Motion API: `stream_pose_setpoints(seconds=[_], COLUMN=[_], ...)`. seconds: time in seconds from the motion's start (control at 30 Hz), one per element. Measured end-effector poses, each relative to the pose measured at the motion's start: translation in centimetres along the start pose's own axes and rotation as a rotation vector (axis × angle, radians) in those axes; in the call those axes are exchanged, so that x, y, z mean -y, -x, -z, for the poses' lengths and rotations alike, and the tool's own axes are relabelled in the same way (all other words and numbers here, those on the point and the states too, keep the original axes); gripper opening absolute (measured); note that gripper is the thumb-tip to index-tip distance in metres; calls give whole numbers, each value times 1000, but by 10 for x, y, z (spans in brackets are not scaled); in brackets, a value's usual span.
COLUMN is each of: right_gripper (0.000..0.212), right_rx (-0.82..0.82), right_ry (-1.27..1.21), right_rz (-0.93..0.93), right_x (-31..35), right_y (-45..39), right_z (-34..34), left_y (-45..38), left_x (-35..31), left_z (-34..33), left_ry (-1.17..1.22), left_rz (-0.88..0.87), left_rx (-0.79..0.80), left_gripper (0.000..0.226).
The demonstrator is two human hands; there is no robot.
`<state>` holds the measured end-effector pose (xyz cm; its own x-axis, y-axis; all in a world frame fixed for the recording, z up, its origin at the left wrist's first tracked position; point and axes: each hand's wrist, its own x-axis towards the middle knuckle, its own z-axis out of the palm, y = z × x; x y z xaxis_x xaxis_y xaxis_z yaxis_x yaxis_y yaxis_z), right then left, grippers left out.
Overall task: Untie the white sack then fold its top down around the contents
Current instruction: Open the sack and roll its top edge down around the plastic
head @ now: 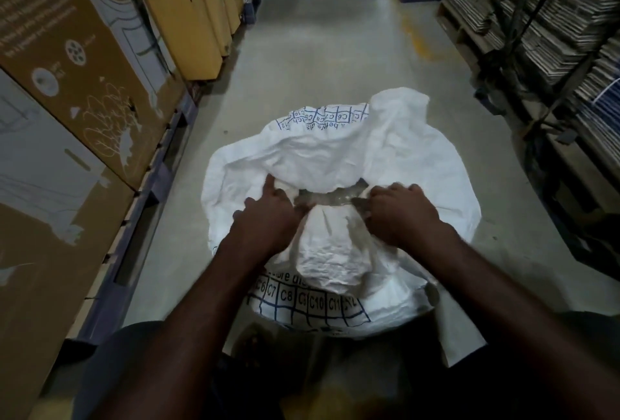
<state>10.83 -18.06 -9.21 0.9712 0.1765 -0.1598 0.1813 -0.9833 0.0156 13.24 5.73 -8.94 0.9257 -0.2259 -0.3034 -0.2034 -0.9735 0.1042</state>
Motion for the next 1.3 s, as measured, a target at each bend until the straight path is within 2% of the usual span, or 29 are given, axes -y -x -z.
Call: stream_pose_setpoints(seconds=[0.03,0.07,0.13,0.2,0.27,0.33,0.4,0.43,0.5,0.6,0.73,0.8,0.87,1.03,1.2,1.3], right_gripper=[56,65,75,74,64,54,51,50,50,55,66,84,104,143,148,148], right_rx=[8,-3,-40,-111,-219,-306,-332,-316,-266,-215,-222,-170,-117,9,167,171], right_ry=[15,13,9,37,51,-9,-179,-271,-374,-415,-215,-148,-110,-162,-220,-217], right_rz=[-62,-117,-180,-183,-143,-43,67,112,173,207,210,175,111,-131,-240,-234], right_x=[-3,-7,-9,-4,1,6,10,12,17,25,25,19,11,-15,-35,-34], right_y=[1,2,2,4,7,7,3,0,-8,-17,-22,-21,-19,-15,-13,-15], right_z=[-2,-4,-7,-6,-1,5,8,9,9,7,-4,-8,-9,-12,-16,-13], left_y=[-3,-5,-5,4,7,8,3,0,1,-3,-23,-33,-39,-50,-56,-59], left_x=[4,6,5,-4,-9,-13,-18,-21,-30,-34,-25,-17,-9,24,60,59], left_z=[-1,-1,0,4,4,8,11,12,13,4,1,4,7,20,10,4], left_ry=[40,86,101,-29,-152,-158,-37,74,275,335,169,81,112,302,471,393], left_rz=[98,176,242,229,201,128,-31,-141,-289,-310,-233,-181,-147,16,101,75], left_rx=[-7,-29,-101,-212,-370,-529,-662,-673,-593,-441,-245,-220,-218,-228,-91,-36], left_gripper=[108,109,98,91,79,54,35,33,36,51,112,141,159,166,169,161])
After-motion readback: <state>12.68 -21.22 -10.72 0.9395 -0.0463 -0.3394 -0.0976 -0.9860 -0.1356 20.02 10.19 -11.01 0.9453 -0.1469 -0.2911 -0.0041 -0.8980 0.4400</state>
